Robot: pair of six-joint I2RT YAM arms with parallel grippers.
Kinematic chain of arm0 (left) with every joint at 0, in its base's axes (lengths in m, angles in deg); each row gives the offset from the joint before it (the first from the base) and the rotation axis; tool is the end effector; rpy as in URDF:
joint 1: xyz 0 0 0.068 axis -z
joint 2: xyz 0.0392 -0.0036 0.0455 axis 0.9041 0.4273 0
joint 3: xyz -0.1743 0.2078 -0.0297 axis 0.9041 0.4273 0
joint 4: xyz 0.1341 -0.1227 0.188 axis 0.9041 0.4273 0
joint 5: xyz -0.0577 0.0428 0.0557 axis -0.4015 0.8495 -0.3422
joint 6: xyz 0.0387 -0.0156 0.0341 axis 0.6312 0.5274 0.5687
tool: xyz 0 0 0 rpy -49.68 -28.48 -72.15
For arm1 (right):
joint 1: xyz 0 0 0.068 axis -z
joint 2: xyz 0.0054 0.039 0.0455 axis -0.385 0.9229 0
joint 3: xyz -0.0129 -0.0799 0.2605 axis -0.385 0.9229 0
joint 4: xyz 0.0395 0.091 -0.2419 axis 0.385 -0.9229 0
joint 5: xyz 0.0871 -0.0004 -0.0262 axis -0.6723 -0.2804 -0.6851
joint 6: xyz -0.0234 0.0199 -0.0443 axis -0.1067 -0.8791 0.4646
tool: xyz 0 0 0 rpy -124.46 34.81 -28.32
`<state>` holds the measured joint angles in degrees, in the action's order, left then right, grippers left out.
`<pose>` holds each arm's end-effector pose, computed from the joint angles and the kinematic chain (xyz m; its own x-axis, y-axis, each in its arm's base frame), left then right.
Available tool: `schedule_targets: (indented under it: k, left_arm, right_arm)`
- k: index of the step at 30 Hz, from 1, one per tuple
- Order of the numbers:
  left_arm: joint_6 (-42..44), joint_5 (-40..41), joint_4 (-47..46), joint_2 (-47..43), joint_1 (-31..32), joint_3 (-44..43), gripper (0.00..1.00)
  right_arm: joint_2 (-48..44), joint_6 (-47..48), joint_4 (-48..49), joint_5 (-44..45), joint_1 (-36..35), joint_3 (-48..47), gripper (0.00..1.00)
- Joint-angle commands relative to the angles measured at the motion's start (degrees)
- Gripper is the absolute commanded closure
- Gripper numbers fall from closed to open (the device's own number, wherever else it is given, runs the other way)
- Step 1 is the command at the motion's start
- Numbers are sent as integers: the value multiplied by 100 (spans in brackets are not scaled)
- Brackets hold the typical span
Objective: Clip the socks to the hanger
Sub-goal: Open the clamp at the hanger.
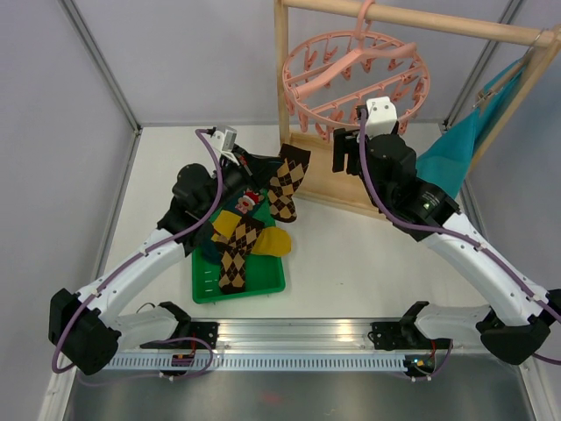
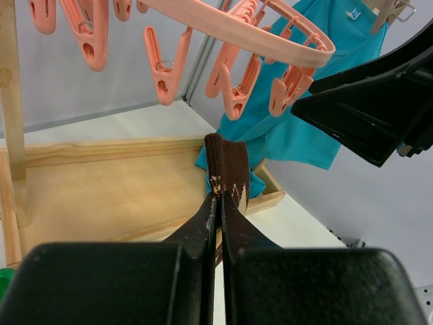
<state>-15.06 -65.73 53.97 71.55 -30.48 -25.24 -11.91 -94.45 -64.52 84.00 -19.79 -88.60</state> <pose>0.2172 -0.1574 0.3796 -0.1937 -0.3832 -0.9031 0.7187 0.5712 -0.3965 0.1986 0.1549 0.4546 -0.1522 -0.0352 -0.9877 -0.1469 0.9891 -0.0127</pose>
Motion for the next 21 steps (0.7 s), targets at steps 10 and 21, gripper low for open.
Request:
schedule_targets:
  k: [10,21]
  left_arm:
    - [34,-74,-360,64,24,-84,98]
    - [60,-100,-281,117,24,-198,98]
  right_arm:
    - [125,299,491,434,-10,-51,21]
    - [310,405,553,504,-10,-95,22]
